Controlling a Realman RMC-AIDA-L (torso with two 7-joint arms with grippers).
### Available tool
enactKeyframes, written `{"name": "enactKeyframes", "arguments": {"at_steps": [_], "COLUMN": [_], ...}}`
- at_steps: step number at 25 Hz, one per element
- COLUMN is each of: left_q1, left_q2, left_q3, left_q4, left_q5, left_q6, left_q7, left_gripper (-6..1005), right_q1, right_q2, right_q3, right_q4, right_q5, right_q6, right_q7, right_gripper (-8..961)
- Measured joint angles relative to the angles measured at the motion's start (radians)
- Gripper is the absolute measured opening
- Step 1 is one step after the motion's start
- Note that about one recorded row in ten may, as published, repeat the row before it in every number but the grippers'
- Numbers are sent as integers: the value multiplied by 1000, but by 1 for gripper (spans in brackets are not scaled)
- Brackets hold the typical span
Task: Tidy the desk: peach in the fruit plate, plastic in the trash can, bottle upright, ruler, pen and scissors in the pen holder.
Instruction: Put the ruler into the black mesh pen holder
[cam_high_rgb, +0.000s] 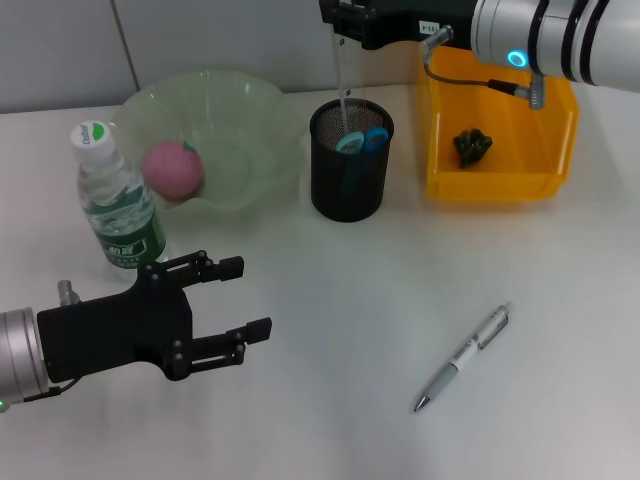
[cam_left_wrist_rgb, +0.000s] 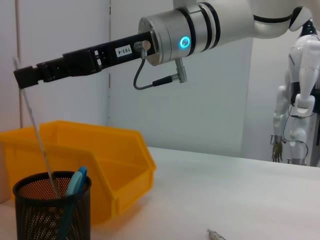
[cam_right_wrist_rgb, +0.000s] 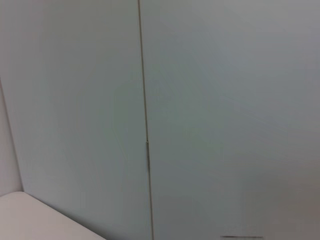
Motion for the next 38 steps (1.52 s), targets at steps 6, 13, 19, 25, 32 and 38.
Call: {"name": "enactKeyframes", "arguments": {"at_steps": [6, 13, 19, 25, 32, 38], "left_q1": [0, 0, 2, 1, 2, 4], "left_q2": [0, 1, 0, 0, 0, 1], "left_q3": [-5, -12, -19, -21, -21, -22], "left_q4": [0, 2, 9, 9, 9, 10], "left_q5": [0, 0, 0, 0, 0, 0], "left_q6": [0, 2, 2, 2, 11, 14], "left_q7": [0, 2, 2, 1, 1, 0], "left_gripper": [754, 754, 754, 754, 754, 754], "right_q1": [13, 43, 45, 36, 38, 39], "right_q2": [2, 2, 2, 2, 2, 2], "right_q3": [-9, -6, -4, -5, -3, -8], "right_q4": [29, 102, 126, 131, 152, 158], "right_q5": [11, 119, 129, 130, 130, 130], "right_q6": [32, 38, 39, 39, 37, 38], "right_q7": [-26, -130, -145, -145, -151, -178], "right_gripper": [382, 383, 384, 386, 387, 389]}}
